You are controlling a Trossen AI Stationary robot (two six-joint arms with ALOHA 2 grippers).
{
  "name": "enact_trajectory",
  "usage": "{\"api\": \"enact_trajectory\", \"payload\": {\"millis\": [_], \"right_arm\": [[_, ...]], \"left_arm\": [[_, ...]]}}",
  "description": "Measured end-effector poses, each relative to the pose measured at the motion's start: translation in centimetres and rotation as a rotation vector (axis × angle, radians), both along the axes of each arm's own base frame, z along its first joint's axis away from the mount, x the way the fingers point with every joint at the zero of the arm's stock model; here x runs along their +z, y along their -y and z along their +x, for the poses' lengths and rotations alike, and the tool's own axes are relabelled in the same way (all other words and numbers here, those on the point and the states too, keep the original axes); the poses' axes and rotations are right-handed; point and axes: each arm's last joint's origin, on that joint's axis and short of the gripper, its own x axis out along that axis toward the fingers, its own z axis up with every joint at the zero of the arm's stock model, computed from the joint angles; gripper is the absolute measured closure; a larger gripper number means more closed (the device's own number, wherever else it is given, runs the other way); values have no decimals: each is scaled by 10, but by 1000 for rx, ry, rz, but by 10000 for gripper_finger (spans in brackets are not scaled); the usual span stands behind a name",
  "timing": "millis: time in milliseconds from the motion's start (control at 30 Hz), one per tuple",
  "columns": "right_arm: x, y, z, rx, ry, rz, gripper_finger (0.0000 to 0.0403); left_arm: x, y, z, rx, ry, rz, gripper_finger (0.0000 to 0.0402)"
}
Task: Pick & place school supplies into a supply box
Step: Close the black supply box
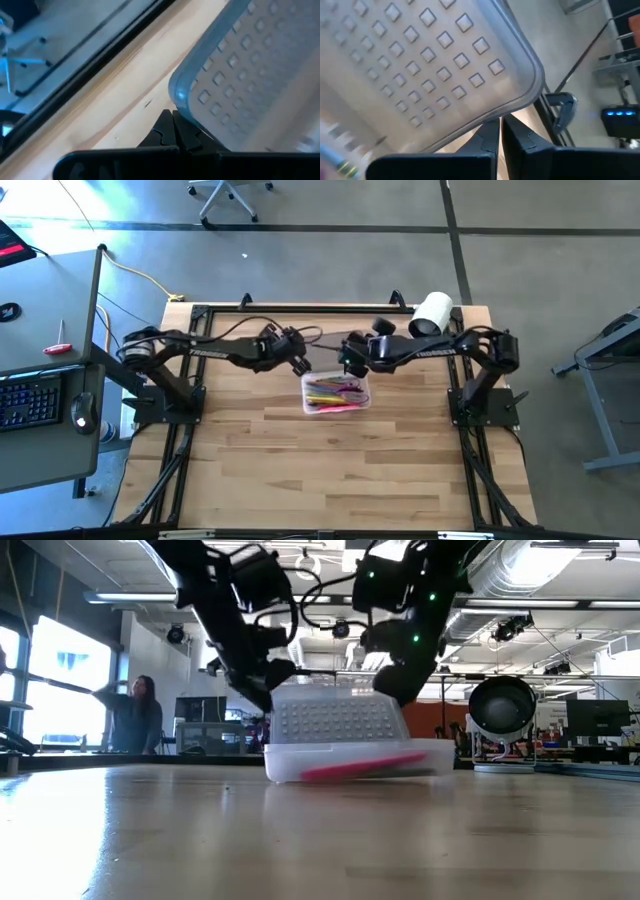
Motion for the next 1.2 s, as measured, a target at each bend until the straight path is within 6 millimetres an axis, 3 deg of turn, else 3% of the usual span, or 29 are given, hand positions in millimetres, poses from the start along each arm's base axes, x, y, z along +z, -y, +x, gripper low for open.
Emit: {"api": "enact_trajectory", "payload": {"millis": [233, 533, 867, 1000, 1200], "right_arm": [[16, -33, -17, -58, 15, -54, 403], [16, -93, -31, -34, 40, -67, 403], [16, -155, -54, 40, 109, -93, 403], [4, -171, -64, 112, 96, -105, 403], [-32, -185, -81, 199, 128, -119, 403]], "left_arm": [[15, 37, 2, -90, 49, 42, 392], [17, 84, 4, -167, 62, 102, 392], [18, 122, 1, -223, 126, 73, 392], [19, 137, -1, -242, 143, 85, 392], [23, 154, 0, -295, 204, 64, 392]]}}
